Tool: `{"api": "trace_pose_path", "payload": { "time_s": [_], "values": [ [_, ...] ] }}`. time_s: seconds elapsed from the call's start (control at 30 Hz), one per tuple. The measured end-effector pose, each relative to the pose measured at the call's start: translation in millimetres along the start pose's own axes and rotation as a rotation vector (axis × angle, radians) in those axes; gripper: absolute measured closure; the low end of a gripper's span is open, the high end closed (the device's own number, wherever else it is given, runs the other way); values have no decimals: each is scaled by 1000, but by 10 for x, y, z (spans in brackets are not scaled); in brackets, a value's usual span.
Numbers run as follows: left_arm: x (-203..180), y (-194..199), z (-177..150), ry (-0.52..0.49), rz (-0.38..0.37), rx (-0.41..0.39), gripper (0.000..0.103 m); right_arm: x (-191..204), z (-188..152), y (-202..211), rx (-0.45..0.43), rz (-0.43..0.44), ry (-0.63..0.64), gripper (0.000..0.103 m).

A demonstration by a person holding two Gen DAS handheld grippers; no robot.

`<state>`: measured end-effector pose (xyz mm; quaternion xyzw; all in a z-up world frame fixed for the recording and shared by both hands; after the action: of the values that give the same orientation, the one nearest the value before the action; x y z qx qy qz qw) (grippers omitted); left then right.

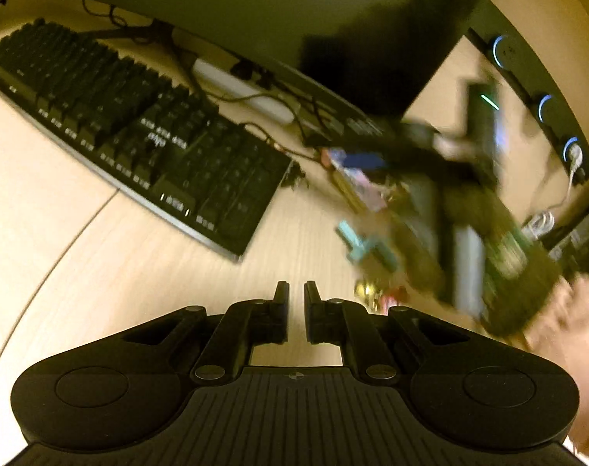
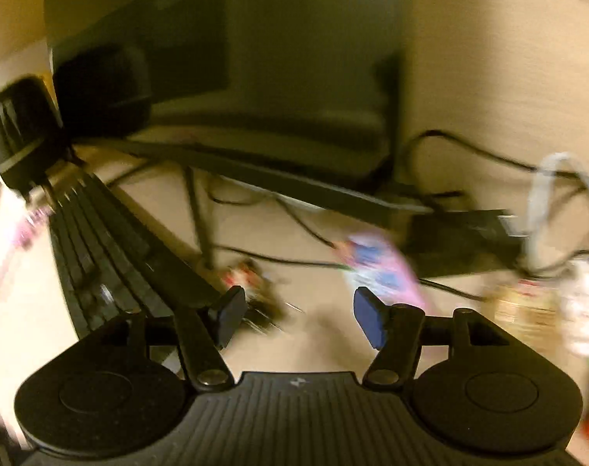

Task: Organize objects
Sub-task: 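Grasp the teal toy crank with the left tool while the right tool grasps the panda keychain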

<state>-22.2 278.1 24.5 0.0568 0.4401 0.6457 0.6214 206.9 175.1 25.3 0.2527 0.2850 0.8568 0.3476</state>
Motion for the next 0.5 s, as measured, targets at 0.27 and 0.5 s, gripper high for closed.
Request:
{"api": "trace_pose_path", "payload": {
  "time_s": [0.27, 0.5],
  "values": [
    [212, 152, -144, 20, 55, 9, 95, -26, 90, -652, 206, -21, -8, 63],
    [37, -54, -109, -34, 10, 30, 95, -506, -230, -125, 217, -94, 55, 72]
  ]
}}
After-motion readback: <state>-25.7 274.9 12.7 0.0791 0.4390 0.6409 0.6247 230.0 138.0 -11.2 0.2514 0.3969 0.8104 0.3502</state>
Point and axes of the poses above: each gripper's, at about its wrist camera, not at the fingertips, and y roughly against the way its jaws point, x to its left, z to its top, the point moved 6 cm from there along -y, roughly the way its jaws point, and after that the axes turned 1 degree about z, right-handed, at the moved point
